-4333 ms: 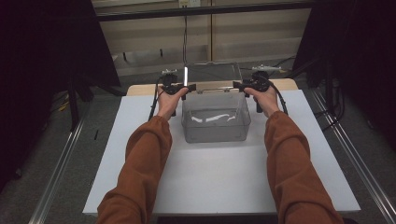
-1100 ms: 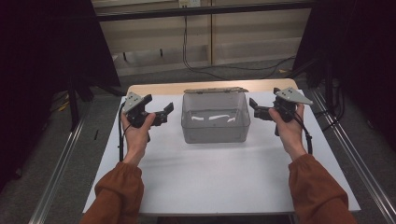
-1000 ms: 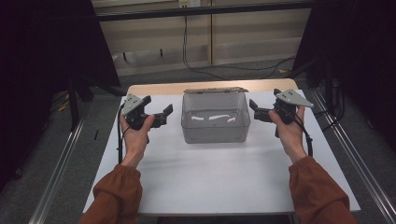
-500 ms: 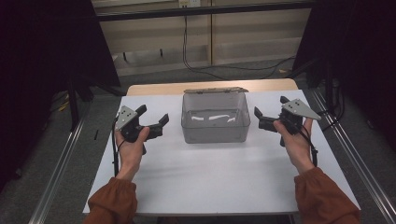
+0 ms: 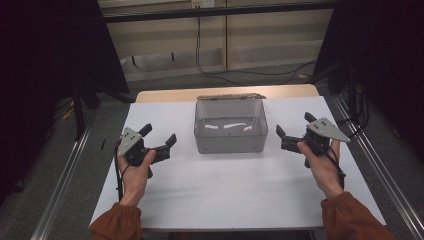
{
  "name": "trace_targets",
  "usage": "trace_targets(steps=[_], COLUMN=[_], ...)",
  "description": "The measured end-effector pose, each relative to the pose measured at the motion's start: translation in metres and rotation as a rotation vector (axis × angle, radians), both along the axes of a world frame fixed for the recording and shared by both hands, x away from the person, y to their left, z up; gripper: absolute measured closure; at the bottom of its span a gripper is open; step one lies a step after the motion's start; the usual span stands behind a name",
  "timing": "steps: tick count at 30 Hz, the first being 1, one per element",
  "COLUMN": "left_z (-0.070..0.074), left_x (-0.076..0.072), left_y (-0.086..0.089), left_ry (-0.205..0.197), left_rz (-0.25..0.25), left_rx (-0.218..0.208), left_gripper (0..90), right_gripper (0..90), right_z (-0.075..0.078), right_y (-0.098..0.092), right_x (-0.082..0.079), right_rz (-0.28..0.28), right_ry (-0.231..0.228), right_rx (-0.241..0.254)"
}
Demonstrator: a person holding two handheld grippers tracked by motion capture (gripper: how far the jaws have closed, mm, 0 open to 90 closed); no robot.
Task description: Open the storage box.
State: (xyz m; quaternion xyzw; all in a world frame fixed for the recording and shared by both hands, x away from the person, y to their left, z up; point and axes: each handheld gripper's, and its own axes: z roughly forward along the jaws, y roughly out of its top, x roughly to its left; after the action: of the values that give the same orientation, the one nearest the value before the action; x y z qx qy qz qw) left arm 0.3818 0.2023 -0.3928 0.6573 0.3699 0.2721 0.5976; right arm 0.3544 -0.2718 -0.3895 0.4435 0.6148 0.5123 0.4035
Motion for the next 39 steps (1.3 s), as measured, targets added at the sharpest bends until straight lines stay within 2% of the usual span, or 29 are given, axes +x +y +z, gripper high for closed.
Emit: trace_targets(steps=[4, 7, 17, 21, 23, 33, 39], left_z=[-0.005, -0.009, -0.018, -0.02, -0.021, -0.026, -0.03], left_x=[-0.006, -0.01, -0.023, -0.027, -0.03, -0.045, -0.052], left_y=[0.002, 0.003, 0.014, 0.017, 0.019, 0.022, 0.024], left_ry=[0.011, 0.021, 0.038, 0.048, 0.046, 0.061, 0.069], left_rz=[0.006, 0.007, 0.033, 0.041, 0.043, 0.053, 0.056], left_rx=[-0.013, -0.007, -0.007, -0.023, -0.01, -0.016, -0.004], left_gripper=[2.5, 2.5, 2.5, 2.7, 2.8, 2.8, 2.8], right_gripper=[0.0, 0.0, 0.0, 0.0, 0.0, 0.0, 0.0], right_z=[-0.002, -0.004, -0.01, -0.012, -0.013, -0.02, -0.024], right_y=[-0.001, -0.002, -0.006, -0.006, -0.007, -0.011, -0.017], right_x=[-0.006, -0.011, -0.026, -0.032, -0.034, -0.048, -0.058], right_rz=[-0.01, -0.01, -0.041, -0.046, -0.048, -0.06, -0.077], right_ry=[0.0, -0.002, -0.042, -0.04, -0.044, -0.04, -0.042], right_rx=[0.003, 0.002, 0.004, 0.003, 0.004, 0.001, 0.011])
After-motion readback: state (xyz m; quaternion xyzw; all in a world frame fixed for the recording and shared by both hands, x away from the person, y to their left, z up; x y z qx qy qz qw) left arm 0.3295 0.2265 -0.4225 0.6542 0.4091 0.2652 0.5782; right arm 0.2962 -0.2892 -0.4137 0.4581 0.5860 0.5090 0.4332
